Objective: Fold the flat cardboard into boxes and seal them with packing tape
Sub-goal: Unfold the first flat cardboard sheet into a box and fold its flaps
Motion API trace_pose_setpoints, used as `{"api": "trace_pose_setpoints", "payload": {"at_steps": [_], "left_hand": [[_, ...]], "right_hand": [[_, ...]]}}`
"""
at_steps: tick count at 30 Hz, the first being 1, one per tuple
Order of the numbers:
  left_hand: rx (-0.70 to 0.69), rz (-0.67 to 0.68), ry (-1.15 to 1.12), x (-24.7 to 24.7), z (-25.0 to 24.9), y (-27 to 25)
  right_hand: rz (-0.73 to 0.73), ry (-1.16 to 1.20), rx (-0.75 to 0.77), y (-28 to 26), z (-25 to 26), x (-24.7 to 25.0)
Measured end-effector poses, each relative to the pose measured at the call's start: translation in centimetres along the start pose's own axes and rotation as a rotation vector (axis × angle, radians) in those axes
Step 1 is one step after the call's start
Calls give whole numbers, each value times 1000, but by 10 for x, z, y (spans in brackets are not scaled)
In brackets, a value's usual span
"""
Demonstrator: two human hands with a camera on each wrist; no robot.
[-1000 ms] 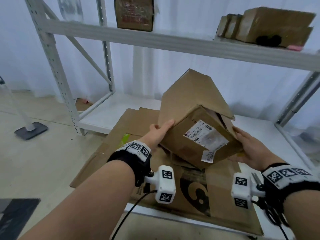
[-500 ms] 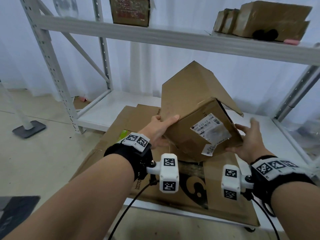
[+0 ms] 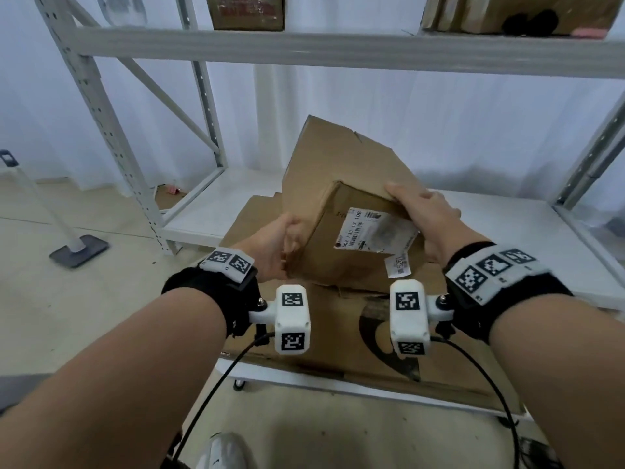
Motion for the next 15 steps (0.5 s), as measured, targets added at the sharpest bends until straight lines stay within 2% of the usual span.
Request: {"api": "trace_pose_setpoints", "payload": {"at_steps": [4, 6, 8, 9, 10, 13, 15], "left_hand": [[30, -29, 26, -15, 10, 6], [98, 111, 35, -33, 26, 0], [82, 241, 246, -44, 42, -4], [24, 236, 389, -43, 44, -1], [-76, 162, 514, -37, 39, 8], [-509, -147, 691, -16, -18, 12], [-813, -277, 747, -3, -58, 5]], "right_hand": [[11, -36, 112, 5, 19, -7], [21, -103, 221, 9, 27, -6], [80, -108, 308, 12, 26, -9], [120, -122, 349, 12, 23, -13], [148, -141, 373, 14, 17, -18], [154, -220, 426, 17, 10, -24], [140, -243, 433, 19, 9, -24]]}}
Point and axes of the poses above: each hand's wrist, its own y-axis towards the middle knuckle, its own x-axis out of the back of the hand, z = x × y, the point moved 8 cm from there along y, towards the middle knuckle, and after that the axes turned 11 degrees about -z, right-handed, at the moved point
